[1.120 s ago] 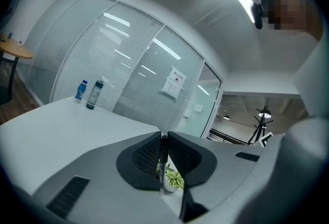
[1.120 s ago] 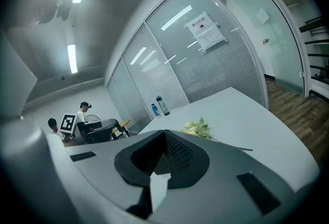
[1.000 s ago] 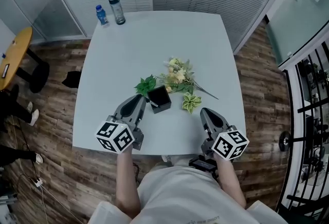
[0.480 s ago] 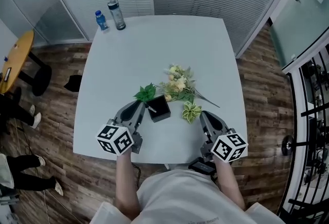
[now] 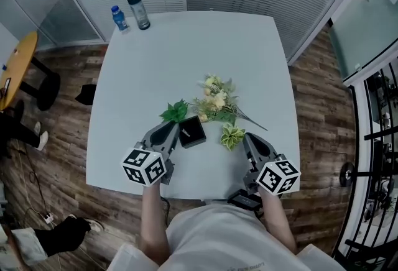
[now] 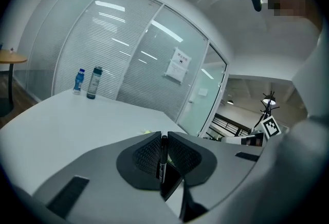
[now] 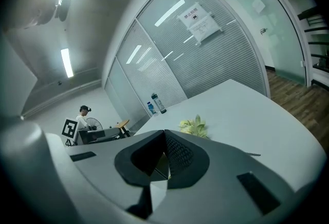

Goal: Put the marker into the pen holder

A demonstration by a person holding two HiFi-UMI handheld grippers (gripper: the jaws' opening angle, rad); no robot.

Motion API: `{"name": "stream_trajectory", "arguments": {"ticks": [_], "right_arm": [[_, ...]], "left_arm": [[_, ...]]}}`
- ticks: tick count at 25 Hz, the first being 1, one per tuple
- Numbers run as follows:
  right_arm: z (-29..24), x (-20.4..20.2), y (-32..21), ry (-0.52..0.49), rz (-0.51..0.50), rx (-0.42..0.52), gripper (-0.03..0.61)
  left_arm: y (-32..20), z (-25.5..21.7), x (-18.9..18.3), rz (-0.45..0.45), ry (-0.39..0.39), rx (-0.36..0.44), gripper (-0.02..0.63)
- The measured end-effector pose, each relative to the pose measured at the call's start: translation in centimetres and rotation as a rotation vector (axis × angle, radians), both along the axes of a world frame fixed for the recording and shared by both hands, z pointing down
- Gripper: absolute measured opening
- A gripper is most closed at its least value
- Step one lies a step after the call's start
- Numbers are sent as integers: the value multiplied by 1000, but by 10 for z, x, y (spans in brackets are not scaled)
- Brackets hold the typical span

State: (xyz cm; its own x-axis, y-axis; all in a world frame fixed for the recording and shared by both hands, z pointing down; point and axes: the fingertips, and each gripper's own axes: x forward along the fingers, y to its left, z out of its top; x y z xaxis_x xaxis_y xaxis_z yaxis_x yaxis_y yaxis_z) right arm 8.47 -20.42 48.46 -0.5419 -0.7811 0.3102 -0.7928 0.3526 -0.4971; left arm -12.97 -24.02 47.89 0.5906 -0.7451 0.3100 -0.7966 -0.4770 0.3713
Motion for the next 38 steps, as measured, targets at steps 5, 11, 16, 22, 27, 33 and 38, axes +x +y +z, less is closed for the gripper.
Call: {"name": "stream_trajectory", "arguments": {"ticks": [5, 11, 16, 22, 27, 33, 38], "right_arm": [[12, -3, -6, 2, -10, -28, 17], [24, -4, -12, 9, -13, -54, 17], [30, -3, -20, 13, -7, -64, 17], [36, -2, -27, 20, -4, -80, 17], [43, -9, -28, 25, -16, -99, 17], [50, -15, -30, 24, -31, -112, 17], [50, -18, -33, 25, -38, -116, 17]], "left_arm": [[-5, 17, 3, 11, -20, -35, 43], [-9, 35, 8, 27, -24, -75, 43], [-12, 50, 14, 54, -27, -106, 43], [-15, 59, 21, 86, -65, -123, 43], [-16, 68, 25, 112, -128, -126, 43], [-17, 80, 26, 136, -210, -129, 43], [-19, 81, 23, 129, -186, -140, 43]]}}
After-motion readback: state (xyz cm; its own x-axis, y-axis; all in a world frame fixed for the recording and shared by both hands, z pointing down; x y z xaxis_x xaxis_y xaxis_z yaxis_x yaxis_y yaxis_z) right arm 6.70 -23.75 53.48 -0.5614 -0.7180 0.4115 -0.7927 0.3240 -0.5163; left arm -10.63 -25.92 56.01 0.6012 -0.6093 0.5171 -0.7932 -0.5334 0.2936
